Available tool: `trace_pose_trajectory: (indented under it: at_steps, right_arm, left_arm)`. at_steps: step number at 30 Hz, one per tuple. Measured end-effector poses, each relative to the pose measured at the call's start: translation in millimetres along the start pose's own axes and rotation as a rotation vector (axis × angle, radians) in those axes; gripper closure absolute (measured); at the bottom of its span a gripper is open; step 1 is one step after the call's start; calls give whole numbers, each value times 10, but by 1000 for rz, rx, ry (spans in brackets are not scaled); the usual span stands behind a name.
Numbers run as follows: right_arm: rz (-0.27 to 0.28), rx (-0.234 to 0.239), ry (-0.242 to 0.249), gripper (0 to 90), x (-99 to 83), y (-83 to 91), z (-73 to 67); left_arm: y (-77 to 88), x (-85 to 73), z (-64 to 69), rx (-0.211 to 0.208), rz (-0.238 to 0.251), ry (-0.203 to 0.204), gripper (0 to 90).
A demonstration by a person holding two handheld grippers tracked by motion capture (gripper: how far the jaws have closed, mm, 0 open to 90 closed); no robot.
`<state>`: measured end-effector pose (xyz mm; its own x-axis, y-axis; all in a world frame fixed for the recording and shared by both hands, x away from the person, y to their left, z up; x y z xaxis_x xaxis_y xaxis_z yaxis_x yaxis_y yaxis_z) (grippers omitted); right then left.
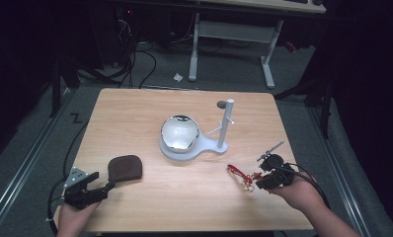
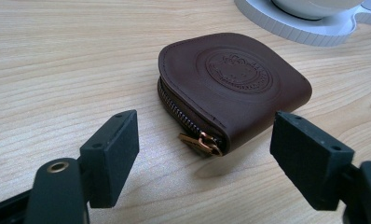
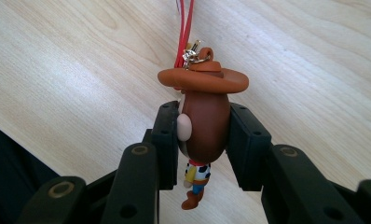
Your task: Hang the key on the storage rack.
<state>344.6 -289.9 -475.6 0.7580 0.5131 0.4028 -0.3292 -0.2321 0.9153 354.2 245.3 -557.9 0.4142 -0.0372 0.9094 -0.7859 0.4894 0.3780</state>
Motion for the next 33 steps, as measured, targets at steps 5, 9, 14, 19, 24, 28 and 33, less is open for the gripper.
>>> trace_pose_trajectory:
  at_steps: [5, 9, 14, 19, 24, 28, 33]
  right_arm:
    - [13, -22, 5, 666, 26, 140, 30]
    - [24, -44, 8, 666, 54, 250, 61]
    - [35, -63, 11, 666, 100, 364, 86]
    - [41, -84, 28, 666, 160, 465, 100]
    - [50, -97, 35, 666, 234, 557, 107]
    - [56, -100, 38, 666, 288, 594, 94]
    - [55, -95, 48, 666, 343, 615, 68]
  left_arm:
    - [-1, 0, 2, -1, 0, 0, 241]
    - [-1, 0, 1, 0, 1, 0, 241]
    - [-4, -2, 3, -1, -1, 0, 241]
    - [-5, -3, 2, -1, -1, 1, 241]
    - [-3, -1, 1, -2, 0, 1, 241]
    - [-1, -2, -4, -2, -1, 2, 241]
    - [1, -2, -8, -3, 0, 4, 241]
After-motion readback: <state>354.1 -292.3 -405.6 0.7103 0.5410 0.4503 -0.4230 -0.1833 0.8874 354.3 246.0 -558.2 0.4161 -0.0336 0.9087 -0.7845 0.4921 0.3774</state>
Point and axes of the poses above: each handheld gripper's, and its own axes: y roughly backward along the jaws, x roughly out of its top, z roughly to its right, the point moved 5 cm from there along -y, roughly forward along the jaws, and after that the axes turned 11 degrees about z, right-handed, at the moved point
